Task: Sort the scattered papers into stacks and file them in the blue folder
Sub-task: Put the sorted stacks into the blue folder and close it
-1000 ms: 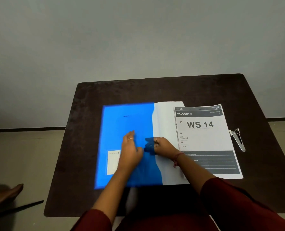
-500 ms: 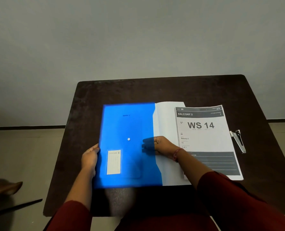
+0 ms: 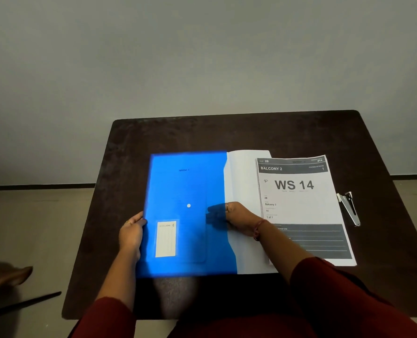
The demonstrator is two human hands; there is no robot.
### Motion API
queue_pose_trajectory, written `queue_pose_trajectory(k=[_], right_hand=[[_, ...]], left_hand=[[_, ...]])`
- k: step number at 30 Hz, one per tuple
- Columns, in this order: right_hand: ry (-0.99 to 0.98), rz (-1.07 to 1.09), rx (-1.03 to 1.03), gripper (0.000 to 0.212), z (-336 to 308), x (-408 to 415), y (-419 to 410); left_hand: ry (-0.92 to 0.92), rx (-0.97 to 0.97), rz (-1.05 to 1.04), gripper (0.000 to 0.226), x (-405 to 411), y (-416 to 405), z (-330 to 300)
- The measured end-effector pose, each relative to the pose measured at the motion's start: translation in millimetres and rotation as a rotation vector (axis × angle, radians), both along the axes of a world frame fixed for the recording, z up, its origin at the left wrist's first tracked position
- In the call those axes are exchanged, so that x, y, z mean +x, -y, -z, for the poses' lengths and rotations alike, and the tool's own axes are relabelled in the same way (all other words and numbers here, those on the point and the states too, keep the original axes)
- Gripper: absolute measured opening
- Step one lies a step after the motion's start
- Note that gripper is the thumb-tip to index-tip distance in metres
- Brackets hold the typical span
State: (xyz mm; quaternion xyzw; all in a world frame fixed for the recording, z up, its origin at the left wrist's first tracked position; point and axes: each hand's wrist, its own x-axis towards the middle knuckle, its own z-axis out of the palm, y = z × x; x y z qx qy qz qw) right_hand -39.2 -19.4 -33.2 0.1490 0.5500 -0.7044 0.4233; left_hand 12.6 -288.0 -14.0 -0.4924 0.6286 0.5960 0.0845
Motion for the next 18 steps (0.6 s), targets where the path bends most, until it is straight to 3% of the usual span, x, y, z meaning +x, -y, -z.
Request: queue_pose_trajectory(k=[4,6,9,13,18], right_hand=[[-0.021,0.041,0.071,0.035,-2.7,5.9,-3.8],[-0.031,0.050,0.136,0.020,-4.9,9.7,-10.2],[-0.074,0.044,0.255,0.023,-9.4,15.7,-28.8],[-0.140,0.126,0.316,0.027,-16.7,28.1,-65.2],[-0.227,0.332,0.450,0.028,-30.4,43.2,-119.0]], left_hand=[[0.005,-0.102,-0.041,0.030,-1.3,-6.9,2.8],[0.006,-0.197,-0.045,0.037,-4.0,-9.8,1.4],[-0.006,-0.450,0.039,0.048,-8.6,-16.9,0.4],[-0.144,-0.596,0.225,0.050,-7.0,-57.5,-5.4],[-0.347,-0.438,0.424,0.046,-7.9,-135.3,-12.5]])
